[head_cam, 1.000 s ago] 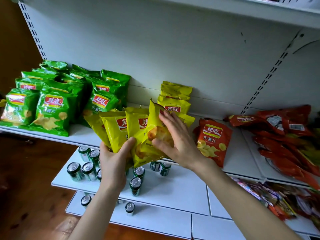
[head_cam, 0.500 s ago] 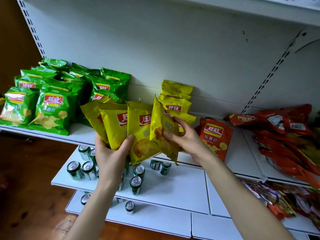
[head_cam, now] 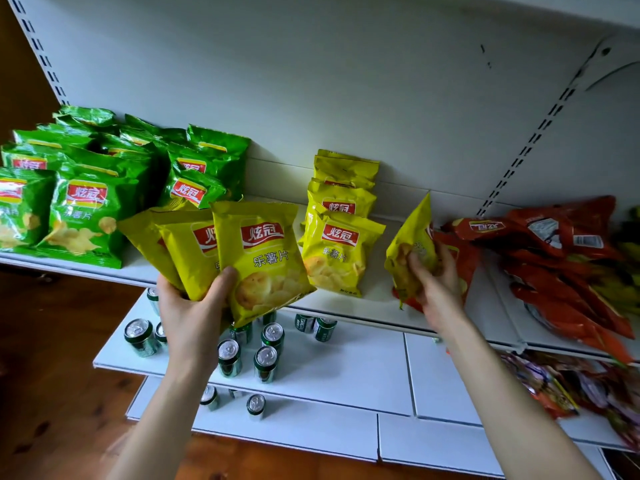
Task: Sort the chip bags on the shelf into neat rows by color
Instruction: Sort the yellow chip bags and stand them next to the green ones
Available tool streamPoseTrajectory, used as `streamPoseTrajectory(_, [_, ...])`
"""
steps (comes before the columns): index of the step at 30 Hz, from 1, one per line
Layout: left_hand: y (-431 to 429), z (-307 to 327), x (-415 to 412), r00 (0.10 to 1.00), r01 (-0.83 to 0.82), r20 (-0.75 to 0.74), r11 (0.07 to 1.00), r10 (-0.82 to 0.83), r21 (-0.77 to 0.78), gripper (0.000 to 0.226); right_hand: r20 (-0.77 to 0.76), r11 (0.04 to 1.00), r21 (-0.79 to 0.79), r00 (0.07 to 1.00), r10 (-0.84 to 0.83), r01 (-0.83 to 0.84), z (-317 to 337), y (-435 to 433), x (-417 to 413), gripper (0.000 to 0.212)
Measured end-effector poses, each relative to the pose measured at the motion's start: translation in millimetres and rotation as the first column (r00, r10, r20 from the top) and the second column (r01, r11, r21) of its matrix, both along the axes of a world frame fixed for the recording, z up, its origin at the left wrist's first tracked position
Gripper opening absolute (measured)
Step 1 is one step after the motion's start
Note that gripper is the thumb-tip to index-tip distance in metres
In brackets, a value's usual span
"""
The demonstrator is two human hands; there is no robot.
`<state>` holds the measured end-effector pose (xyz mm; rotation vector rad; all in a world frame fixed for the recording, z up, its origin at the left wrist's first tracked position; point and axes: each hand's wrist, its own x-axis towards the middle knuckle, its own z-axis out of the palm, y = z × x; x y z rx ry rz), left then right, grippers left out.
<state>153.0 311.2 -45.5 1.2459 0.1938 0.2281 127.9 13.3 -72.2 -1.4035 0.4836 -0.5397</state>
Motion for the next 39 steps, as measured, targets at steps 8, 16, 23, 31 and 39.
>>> streamPoseTrajectory(8, [-24,-4,-3,0.999,0.053,-0.003,0.998,-0.053,0.039,0.047,-0.109,0.928,-0.342,0.975,-0.193,0.146,0,-87,-16,0.066])
streamPoseTrajectory(16, [-48,5,-5,0.999,0.044,-0.004,0.997,-0.044,0.059,0.061,0.109,0.893,-0.396,0.976,-0.187,0.215,48,-95,69,0.069])
streamPoseTrajectory(23, [-63,9,-4,0.998,-0.056,0.004,0.996,0.056,0.065,0.051,0.143,0.884,-0.342,0.948,-0.285,0.317,25,-85,136,0.068])
streamPoseTrajectory(31, [-74,11,-4,0.994,-0.114,0.010,0.990,0.113,0.082,0.058,0.138,0.776,-0.559,0.955,-0.261,0.293,-1,-127,114,0.063])
streamPoseTrajectory(39, [-85,16,-4,0.996,-0.086,0.020,0.995,0.085,0.052,0.054,-0.049,0.597,-0.802,0.999,-0.009,-0.034,-5,-114,130,0.068])
